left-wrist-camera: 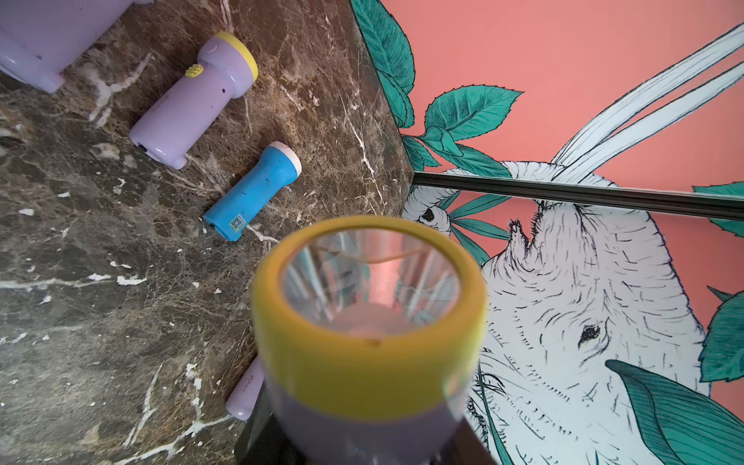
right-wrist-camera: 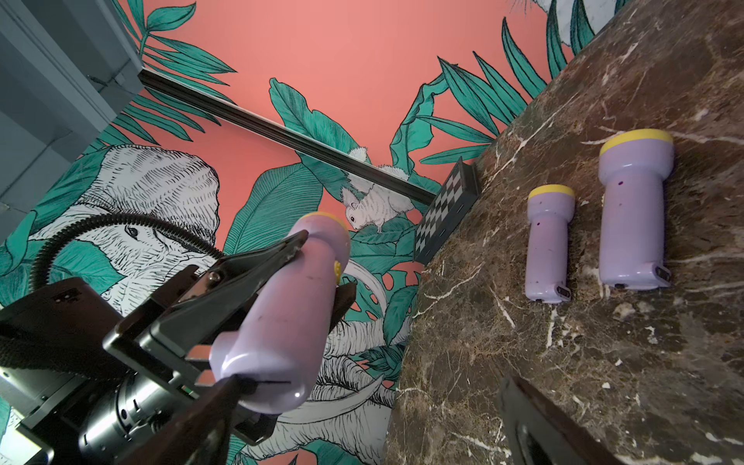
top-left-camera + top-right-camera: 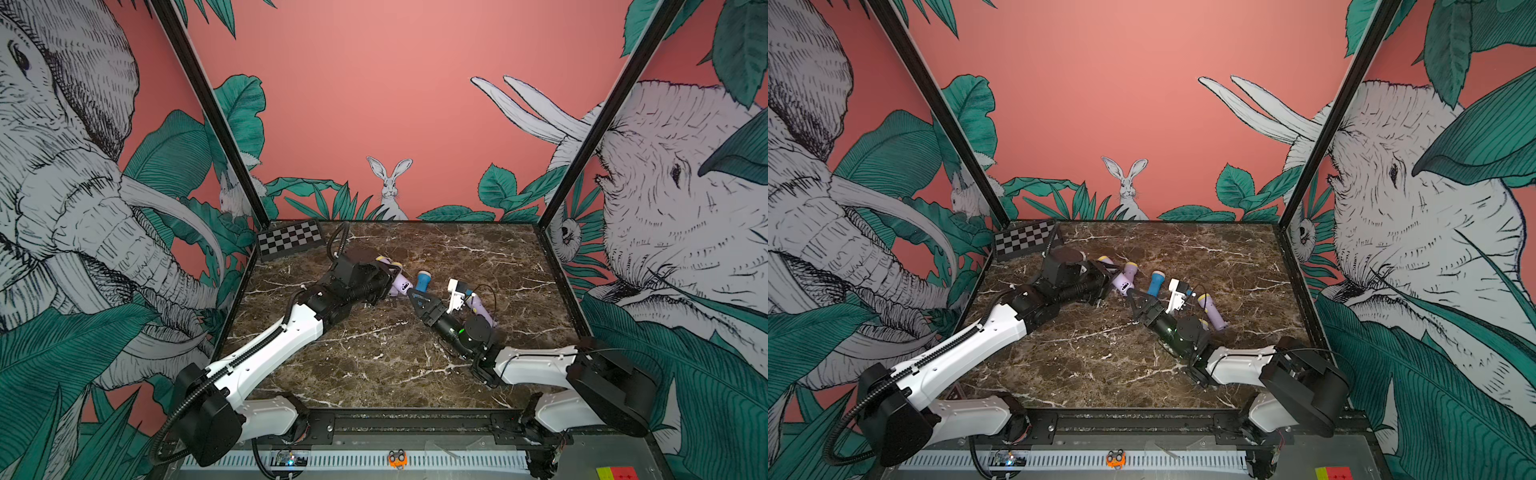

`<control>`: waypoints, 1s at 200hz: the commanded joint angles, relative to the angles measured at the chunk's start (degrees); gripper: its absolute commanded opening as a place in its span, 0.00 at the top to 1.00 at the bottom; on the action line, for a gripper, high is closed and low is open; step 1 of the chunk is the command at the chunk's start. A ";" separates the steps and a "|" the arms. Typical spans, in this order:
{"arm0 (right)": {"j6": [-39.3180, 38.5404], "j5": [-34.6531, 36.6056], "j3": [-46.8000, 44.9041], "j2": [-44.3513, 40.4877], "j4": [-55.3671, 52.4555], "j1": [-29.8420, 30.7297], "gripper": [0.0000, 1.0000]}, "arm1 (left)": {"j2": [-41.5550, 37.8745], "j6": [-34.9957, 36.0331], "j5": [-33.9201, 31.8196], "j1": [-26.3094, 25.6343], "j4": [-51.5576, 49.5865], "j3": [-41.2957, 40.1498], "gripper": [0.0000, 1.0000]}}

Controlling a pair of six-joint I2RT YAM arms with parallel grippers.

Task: Close the plug at the bottom of the flashlight
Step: Close the plug of the flashlight.

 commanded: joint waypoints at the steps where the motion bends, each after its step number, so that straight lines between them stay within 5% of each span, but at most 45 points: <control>1: 2.42 -1.54 1.80 -1.92 -11.83 -2.88 0.01 | -2.42 0.86 2.47 -0.33 1.60 1.67 1.00; 31: 0.60 -1.35 -0.14 -2.96 -18.37 -5.49 0.00 | -3.64 -0.26 3.85 -0.33 4.51 1.58 1.00; 80: -2.63 -8.66 0.94 -1.87 -18.98 -7.33 0.01 | -7.04 1.70 2.37 -0.33 3.92 4.16 1.00; 119: -3.11 -7.24 0.08 -6.73 -15.66 -8.17 0.01 | -7.58 0.56 1.81 -0.33 5.40 1.45 1.00; 150: -13.53 -9.58 5.28 -16.58 -33.00 -8.39 0.01 | -8.45 1.34 -0.01 -0.33 3.08 0.54 1.00; 200: -19.54 -9.93 8.28 -25.53 -44.71 -8.59 0.01 | -7.36 2.52 0.10 -0.33 1.04 1.67 1.00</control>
